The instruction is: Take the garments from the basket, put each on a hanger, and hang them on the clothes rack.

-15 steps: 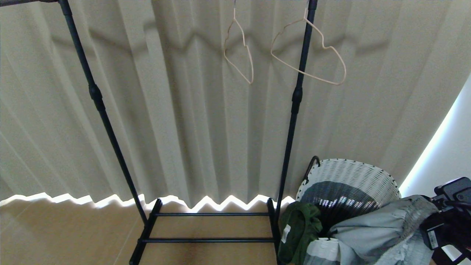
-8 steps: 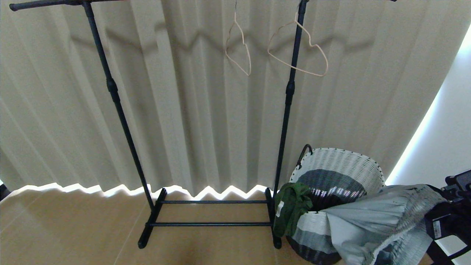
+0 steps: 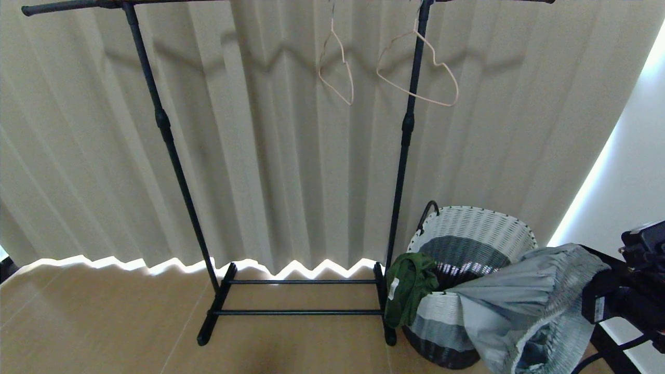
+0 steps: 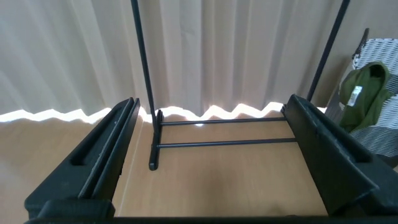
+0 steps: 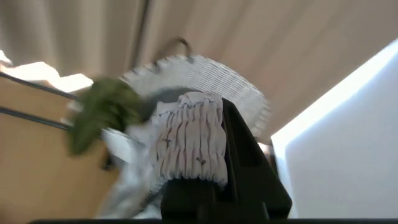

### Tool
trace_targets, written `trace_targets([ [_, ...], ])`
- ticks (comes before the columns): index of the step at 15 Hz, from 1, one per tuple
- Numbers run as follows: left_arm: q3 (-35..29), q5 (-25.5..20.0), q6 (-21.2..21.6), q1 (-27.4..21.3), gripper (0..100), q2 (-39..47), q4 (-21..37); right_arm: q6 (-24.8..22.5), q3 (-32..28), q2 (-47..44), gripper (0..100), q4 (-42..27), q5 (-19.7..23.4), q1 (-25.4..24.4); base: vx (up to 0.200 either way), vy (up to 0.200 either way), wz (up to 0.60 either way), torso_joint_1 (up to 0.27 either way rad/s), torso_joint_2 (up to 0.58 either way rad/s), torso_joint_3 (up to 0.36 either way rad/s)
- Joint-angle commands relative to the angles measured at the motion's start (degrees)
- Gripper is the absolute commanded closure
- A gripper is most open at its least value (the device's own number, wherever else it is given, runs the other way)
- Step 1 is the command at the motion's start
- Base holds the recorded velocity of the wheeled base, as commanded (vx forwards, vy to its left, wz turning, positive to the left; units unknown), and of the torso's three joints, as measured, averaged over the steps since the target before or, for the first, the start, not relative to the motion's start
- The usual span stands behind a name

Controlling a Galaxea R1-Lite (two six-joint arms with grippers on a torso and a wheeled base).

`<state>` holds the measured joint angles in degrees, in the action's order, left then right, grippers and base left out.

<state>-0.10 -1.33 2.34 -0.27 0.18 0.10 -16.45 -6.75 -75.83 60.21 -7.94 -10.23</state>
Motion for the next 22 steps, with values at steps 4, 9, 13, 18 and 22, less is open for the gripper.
trace_targets([
  [4, 0.10, -0.78, 0.03, 0.00, 0, -0.01, -0.45, 9.94, -3.62, -0.02, 100, -0.97, 0.03, -9.64, 0.000, 0.000, 0.00, 0.000, 0.00, 0.000],
  [9, -8.69, -15.28, 2.49, -0.26, 0, 3.77, -0.98, 23.04, -12.32, 0.33, 100, -7.04, 0.29, -18.16, 0.000, 0.000, 0.00, 0.000, 0.00, 0.000],
  [13, -21.52, -17.22, 2.58, -2.90, 0, 27.41, -4.23, 25.15, -15.48, 0.15, 100, -7.04, 0.47, -19.48, 0.000, 0.000, 0.00, 0.000, 0.00, 0.000],
  [18, -27.59, -16.34, 2.05, -14.94, 0, 50.18, -14.78, 26.90, -18.73, -0.46, 100, -7.04, 0.47, -20.71, 0.000, 0.000, 0.00, 0.000, 0.00, 0.000],
  [22, -27.15, -2.45, -6.21, -35.15, 0, 67.23, -26.03, 26.99, -19.26, -0.11, 100, -6.95, 0.55, -20.80, 0.000, 0.000, 0.00, 0.000, 0.00, 0.000],
])
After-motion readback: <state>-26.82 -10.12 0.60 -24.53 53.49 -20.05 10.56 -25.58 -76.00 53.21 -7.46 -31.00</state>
